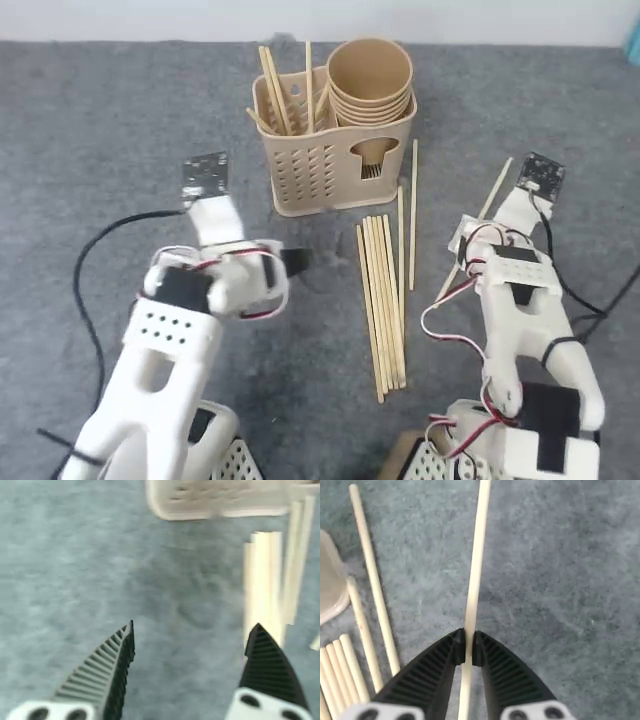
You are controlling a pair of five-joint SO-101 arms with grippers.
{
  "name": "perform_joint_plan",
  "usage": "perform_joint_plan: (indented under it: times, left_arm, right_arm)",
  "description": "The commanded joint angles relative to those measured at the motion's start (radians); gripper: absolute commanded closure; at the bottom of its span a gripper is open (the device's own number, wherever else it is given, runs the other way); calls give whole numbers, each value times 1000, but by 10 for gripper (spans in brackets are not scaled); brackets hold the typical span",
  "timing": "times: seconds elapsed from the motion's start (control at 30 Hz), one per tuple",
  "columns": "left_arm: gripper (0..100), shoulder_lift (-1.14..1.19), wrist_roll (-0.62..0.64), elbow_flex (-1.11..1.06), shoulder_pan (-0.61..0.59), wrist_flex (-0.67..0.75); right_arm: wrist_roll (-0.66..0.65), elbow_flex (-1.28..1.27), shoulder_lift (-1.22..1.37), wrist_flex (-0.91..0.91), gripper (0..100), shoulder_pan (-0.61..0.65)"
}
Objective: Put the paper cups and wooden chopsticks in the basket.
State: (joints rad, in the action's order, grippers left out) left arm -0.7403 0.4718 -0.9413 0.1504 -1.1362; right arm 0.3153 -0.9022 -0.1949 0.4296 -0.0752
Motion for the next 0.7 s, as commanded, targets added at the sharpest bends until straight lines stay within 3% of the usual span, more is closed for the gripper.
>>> perform_joint_plan:
  times: [0.0,0.17,0.43,0.53,0.67]
  left_arm:
    - [663,86,107,64,146,21]
    - [672,347,150,105,175,181]
    - [880,628,150,305,181,196]
    - [856,680,149,343,184,198]
    - [746,701,149,367,229,193]
  right_arm:
    - [21,29,-50,-22,992,-47]
    - [118,28,-44,-64,992,-62]
    - [129,26,-42,-68,992,-59]
    - [129,26,-42,-70,992,-58]
    - [127,26,-42,-84,992,-48]
